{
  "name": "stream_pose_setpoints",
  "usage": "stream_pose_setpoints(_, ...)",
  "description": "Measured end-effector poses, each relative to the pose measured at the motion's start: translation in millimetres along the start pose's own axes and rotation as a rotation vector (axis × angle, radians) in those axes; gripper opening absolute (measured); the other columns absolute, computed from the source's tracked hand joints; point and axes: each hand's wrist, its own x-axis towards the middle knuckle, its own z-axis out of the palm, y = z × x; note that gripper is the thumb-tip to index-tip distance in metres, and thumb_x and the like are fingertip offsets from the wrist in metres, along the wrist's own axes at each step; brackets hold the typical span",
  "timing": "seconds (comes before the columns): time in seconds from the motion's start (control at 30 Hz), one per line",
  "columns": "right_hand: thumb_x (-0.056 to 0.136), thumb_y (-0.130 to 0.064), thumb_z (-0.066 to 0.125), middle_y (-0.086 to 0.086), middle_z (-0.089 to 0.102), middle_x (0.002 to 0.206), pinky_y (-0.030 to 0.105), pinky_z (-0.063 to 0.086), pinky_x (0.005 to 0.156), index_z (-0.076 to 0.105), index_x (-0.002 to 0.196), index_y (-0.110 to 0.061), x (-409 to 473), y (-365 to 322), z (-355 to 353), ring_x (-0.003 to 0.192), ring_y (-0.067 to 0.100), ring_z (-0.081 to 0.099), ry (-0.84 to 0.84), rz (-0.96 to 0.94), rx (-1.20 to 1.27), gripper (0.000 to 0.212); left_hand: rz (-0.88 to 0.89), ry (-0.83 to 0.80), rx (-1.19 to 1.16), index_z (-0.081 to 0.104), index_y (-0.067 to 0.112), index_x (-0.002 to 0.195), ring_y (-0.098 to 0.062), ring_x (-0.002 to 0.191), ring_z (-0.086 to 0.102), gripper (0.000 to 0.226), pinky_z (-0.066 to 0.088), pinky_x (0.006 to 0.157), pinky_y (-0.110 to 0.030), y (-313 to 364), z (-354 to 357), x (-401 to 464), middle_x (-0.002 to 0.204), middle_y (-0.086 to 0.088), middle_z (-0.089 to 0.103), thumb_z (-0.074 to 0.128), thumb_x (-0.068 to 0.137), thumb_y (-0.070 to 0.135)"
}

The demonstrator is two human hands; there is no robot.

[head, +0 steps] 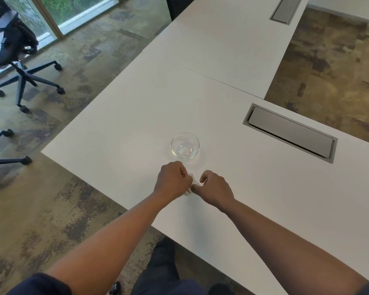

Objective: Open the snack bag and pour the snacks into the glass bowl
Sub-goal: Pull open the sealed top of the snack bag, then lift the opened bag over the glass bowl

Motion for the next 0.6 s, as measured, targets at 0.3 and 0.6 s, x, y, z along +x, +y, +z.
stream_pose_setpoints(0.3,0.092,-0.019,0.054,-0.003,0.064,0.075,0.037,0.051,0.065,0.065,0.086,-0.015,5.0,-0.4,-0.2,0.070,0.023,0.058,0.044,-0.151,0.005,0.013,0.146,-0.096,0.285,0.061,0.023,0.108,-0.022,0.090,0.062,0.024,0.049,0.071,-0.034,-1.1,-5.2,-2.9,0.106,0.005,0.061,0.066,0.084,0.021)
stream_pose_setpoints(0.6,0.081,-0.052,0.066,-0.004,0.066,0.071,0.029,0.045,0.062,0.068,0.081,-0.021,0.0,9.0,-13.0,0.064,0.010,0.055,0.008,-0.202,0.337,0.031,0.284,-0.091,0.229,0.076,0.016,0.094,-0.025,0.087,0.068,0.020,0.058,0.078,-0.041,15.5,-9.6,1.6,0.098,-0.003,0.074,0.060,0.087,0.006)
